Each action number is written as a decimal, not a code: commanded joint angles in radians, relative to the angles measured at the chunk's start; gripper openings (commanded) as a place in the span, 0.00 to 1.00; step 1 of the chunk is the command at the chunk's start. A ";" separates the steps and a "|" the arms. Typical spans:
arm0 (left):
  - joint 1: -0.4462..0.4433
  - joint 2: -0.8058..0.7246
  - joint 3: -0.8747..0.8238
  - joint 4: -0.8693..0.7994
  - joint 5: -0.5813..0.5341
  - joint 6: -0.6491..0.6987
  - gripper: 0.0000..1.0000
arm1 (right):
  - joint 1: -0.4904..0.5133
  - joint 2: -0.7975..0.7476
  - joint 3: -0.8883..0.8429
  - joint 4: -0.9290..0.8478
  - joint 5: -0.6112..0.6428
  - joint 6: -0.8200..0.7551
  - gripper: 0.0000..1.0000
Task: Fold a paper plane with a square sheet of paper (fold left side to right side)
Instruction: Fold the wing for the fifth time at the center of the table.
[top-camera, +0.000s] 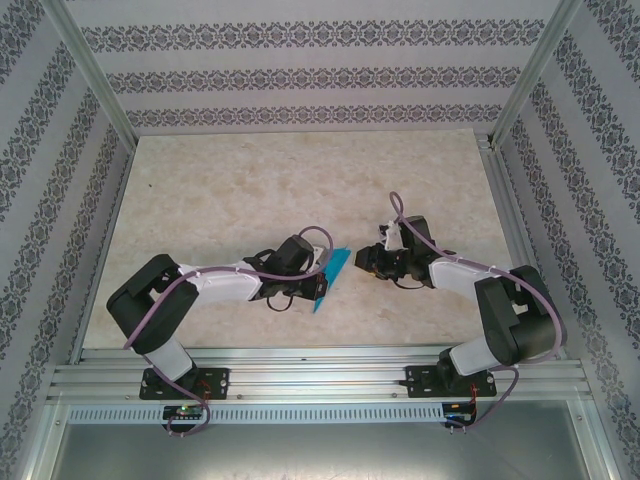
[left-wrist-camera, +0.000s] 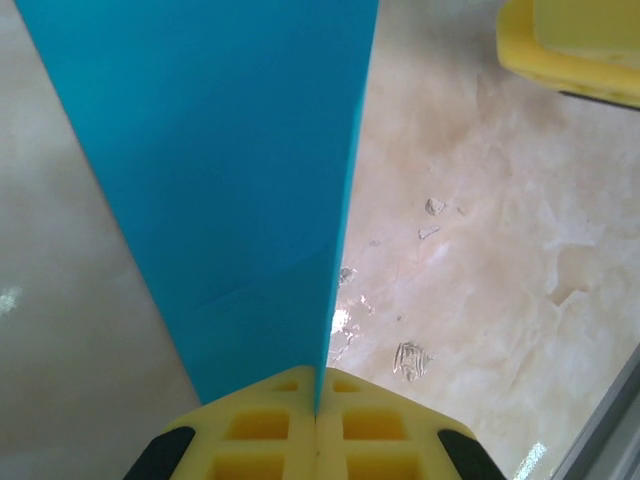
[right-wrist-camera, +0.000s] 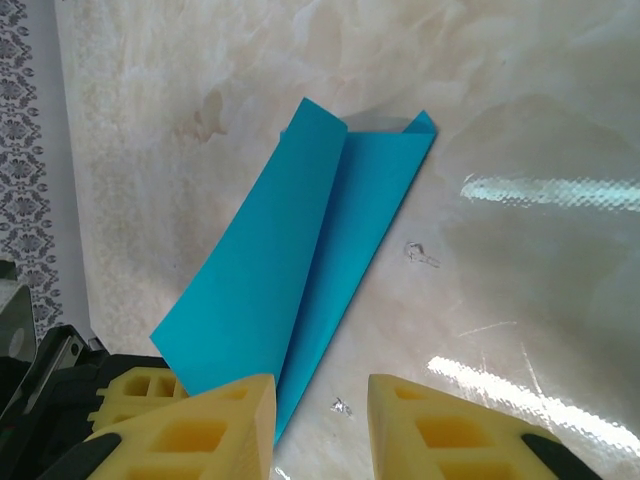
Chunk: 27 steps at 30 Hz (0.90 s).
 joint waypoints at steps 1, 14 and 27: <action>0.022 -0.003 -0.025 0.098 0.064 -0.035 0.04 | 0.023 0.007 0.011 0.044 -0.008 0.004 0.30; 0.073 0.045 -0.094 0.230 0.149 -0.088 0.04 | 0.146 0.038 -0.004 0.232 -0.019 0.132 0.26; 0.119 0.084 -0.133 0.346 0.234 -0.134 0.04 | 0.207 0.152 0.011 0.370 -0.009 0.211 0.21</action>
